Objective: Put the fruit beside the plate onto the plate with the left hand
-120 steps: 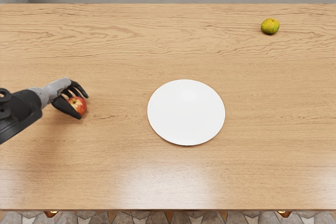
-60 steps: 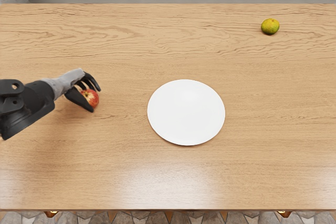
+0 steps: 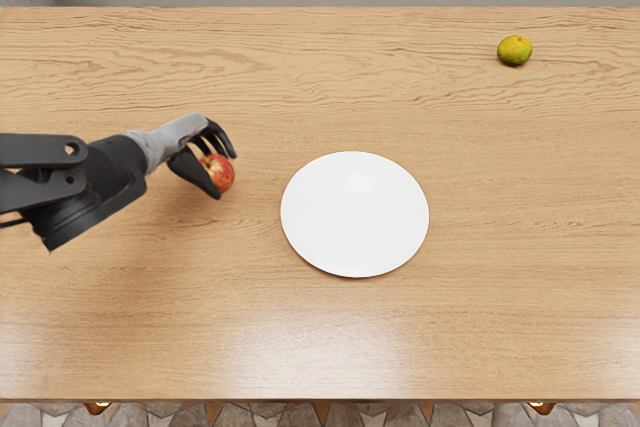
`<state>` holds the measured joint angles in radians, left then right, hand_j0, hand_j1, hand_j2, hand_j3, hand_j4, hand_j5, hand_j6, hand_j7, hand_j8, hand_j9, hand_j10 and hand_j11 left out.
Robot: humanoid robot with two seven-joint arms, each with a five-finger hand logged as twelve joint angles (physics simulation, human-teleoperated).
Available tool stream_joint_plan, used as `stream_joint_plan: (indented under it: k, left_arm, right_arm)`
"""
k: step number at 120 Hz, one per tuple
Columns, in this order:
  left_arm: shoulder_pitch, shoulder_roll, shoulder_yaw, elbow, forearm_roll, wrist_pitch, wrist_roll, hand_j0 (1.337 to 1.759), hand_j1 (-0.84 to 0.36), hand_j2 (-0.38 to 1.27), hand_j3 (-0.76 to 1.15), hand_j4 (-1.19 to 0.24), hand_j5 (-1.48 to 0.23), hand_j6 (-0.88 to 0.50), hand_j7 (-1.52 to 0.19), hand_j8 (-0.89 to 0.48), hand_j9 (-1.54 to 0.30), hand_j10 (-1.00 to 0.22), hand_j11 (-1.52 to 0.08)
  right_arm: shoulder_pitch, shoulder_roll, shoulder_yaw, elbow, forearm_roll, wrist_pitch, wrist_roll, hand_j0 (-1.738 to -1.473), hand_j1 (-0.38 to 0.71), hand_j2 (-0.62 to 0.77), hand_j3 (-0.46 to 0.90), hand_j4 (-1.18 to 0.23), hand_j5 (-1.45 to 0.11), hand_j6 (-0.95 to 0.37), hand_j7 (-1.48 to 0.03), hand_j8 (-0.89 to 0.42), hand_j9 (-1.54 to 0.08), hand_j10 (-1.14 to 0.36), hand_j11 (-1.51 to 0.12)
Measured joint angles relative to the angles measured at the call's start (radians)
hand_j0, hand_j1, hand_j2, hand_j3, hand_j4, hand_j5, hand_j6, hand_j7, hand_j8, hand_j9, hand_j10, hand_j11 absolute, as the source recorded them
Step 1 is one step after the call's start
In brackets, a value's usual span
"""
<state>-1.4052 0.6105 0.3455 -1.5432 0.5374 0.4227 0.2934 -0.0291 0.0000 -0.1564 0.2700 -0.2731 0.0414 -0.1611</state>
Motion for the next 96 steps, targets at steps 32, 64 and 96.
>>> stream_joint_plan:
  k: [32,64,96]
  left_arm:
    - [-0.017,-0.081,-0.011,0.003,-0.002,0.0,-0.001,1.656,-0.29,0.36,0.0,-0.64,-0.9,-0.44,-0.87,-0.41,-0.88,-0.63,-0.88]
    - [-0.017,-0.121,-0.017,0.006,-0.003,0.0,-0.001,1.656,-0.29,0.32,0.0,-0.64,-0.92,-0.41,-0.88,-0.4,-0.89,-0.62,-0.89]
    - [-0.017,-0.173,-0.018,0.01,-0.005,0.0,0.001,1.655,-0.29,0.31,0.0,-0.64,-0.92,-0.41,-0.89,-0.39,-0.9,-0.61,-0.89]
  right_arm:
    - [0.0,0.0,0.0,0.0,0.0,0.0,0.0,-1.658,-0.32,0.0,0.0,-0.02,-0.03,-0.02,-0.03,-0.02,-0.03,-0.02,-0.03]
    - [0.0,0.0,0.0,0.0,0.0,0.0,0.0,-1.658,-0.32,0.0,0.0,-0.02,-0.03,-0.02,-0.03,-0.02,-0.03,-0.02,-0.03]
    - [0.0,0.0,0.0,0.0,0.0,0.0,0.0,-1.658,-0.32,0.0,0.0,-0.02,-0.03,-0.02,-0.03,-0.02,-0.03,-0.02,-0.03]
